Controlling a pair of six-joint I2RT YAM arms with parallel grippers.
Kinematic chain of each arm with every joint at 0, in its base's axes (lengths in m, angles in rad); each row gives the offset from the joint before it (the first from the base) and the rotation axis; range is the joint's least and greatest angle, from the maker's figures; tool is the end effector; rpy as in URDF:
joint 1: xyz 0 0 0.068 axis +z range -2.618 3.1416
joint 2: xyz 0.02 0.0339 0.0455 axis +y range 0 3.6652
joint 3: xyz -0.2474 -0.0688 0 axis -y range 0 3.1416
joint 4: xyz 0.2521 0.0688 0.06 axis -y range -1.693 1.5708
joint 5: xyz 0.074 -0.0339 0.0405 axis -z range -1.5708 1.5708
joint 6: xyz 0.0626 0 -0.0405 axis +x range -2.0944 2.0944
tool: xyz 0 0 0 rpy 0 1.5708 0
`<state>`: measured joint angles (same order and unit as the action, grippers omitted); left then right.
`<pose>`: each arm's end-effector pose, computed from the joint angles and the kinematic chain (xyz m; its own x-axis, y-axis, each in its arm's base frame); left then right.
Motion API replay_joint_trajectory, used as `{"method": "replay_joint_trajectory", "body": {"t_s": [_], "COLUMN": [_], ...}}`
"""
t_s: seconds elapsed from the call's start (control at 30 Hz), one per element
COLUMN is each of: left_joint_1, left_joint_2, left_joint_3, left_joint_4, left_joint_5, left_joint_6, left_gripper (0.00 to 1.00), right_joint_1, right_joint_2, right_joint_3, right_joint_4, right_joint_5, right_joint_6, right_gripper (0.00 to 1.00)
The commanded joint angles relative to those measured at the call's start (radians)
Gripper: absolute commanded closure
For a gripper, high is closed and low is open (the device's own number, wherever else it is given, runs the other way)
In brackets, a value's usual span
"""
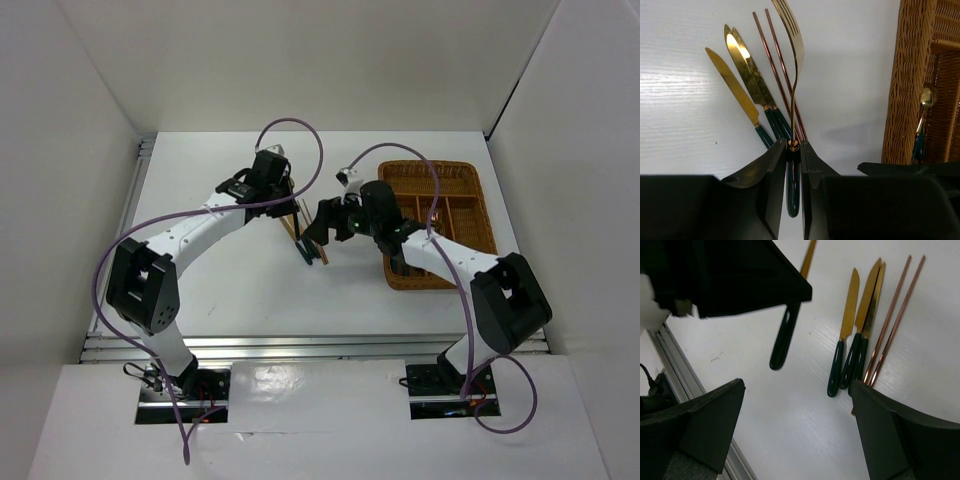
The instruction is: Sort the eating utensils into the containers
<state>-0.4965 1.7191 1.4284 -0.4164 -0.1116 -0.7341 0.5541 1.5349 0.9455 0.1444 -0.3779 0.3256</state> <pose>0.3716 -0.1934 0.2549 -0.6913 -0.3826 -0.6129 -0.0865 0.8860 -0.4556 0.3053 0.2161 0.2136 -0.5938 -0.0178 -0.8044 -0.6146 0.6553 0.4392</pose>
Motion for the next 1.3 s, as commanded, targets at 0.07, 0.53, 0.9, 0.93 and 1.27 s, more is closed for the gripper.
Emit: {"method": "replay_joint_trajectory", "body": {"t_s": [0.07,0.53,0.9,0.93,1.27], "left_joint_1": [0.016,0.016,0.016,0.025,0.117], "left_joint_2": [-0.016,-0.053,-0.053,-0.053,-0.104], "left_joint_3": [-0.014,-0.043,-0.042,-0.042,0.024], "left_joint_4": [0.076,0.119,0.107,0.107,-0.015], "left_joint_5": [0.079,0.154,0.188,0.188,0.122], "left_joint_6": [-0.031,-0.068,-0.068,-0.068,0.004], "left_gripper": [0.72,0.72,0.68,0.68,0.30], "right_joint_1": [0.023,0.050,0.050,0.050,-0.011], "right_joint_2": [0.019,0.198,0.208,0.208,0.147], "right_joint_3": [0.058,0.131,0.144,0.144,0.107], "right_joint_4": [0.153,0.207,0.202,0.202,0.040], "right_joint_5": [0.010,0.068,0.114,0.143,0.307], "right_joint_6": [0.016,0.029,0.047,0.047,0.067], "right_gripper": [0.02,0.09,0.76,0.79,0.91]}}
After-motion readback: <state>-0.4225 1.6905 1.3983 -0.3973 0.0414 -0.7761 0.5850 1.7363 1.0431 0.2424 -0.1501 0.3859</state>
